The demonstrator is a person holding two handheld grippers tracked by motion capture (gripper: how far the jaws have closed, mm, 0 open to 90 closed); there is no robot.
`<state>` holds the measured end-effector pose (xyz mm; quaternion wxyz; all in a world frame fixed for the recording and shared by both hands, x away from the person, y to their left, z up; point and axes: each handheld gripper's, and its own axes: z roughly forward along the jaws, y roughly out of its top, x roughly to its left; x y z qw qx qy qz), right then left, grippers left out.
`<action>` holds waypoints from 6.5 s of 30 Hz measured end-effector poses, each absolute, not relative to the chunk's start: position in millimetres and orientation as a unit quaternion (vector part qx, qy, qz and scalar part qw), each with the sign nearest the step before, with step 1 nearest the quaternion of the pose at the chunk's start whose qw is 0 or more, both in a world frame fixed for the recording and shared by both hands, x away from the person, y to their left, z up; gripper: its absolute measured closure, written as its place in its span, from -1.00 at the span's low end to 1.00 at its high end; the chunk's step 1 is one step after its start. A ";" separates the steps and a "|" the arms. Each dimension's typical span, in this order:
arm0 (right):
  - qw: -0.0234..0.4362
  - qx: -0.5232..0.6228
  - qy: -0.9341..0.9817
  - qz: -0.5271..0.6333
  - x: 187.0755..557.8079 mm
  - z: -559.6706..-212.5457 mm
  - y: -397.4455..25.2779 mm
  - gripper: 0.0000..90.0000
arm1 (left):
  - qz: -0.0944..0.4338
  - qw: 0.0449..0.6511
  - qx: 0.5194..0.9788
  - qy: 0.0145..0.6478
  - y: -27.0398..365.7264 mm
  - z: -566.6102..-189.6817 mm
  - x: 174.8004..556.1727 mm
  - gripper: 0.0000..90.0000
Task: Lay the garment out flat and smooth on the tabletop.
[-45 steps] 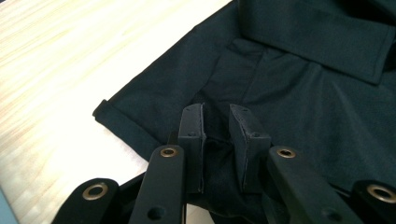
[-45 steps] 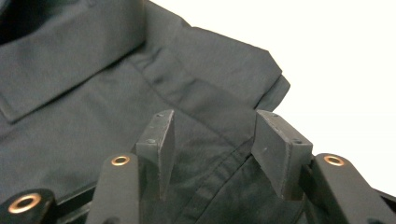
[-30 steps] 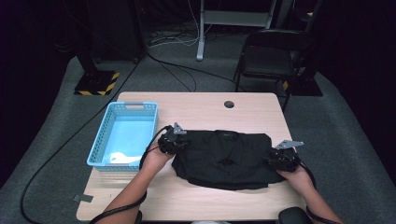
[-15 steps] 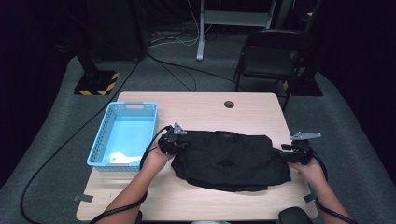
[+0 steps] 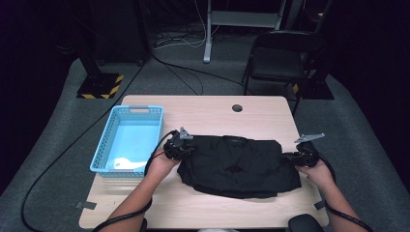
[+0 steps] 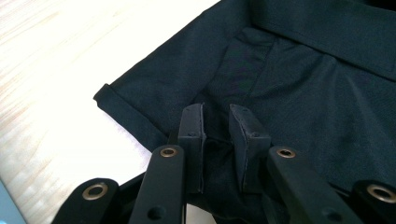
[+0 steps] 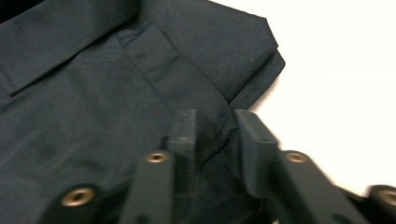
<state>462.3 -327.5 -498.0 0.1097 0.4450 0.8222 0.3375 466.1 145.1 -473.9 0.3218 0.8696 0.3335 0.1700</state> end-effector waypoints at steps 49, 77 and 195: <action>0.306 0.387 0.794 0.356 496.8 -320.2 -310.3 0.95 | 0.280 0.363 0.815 0.354 153.9 -339.6 530.6 0.70; 0.281 0.564 0.727 0.274 586.9 -411.8 -273.8 0.95 | 0.271 0.293 0.780 0.481 132.4 -418.6 600.1 0.70; 0.309 0.483 0.754 0.320 569.9 -400.6 -243.8 0.23 | 0.223 0.319 0.811 0.437 128.8 -413.7 576.6 -0.25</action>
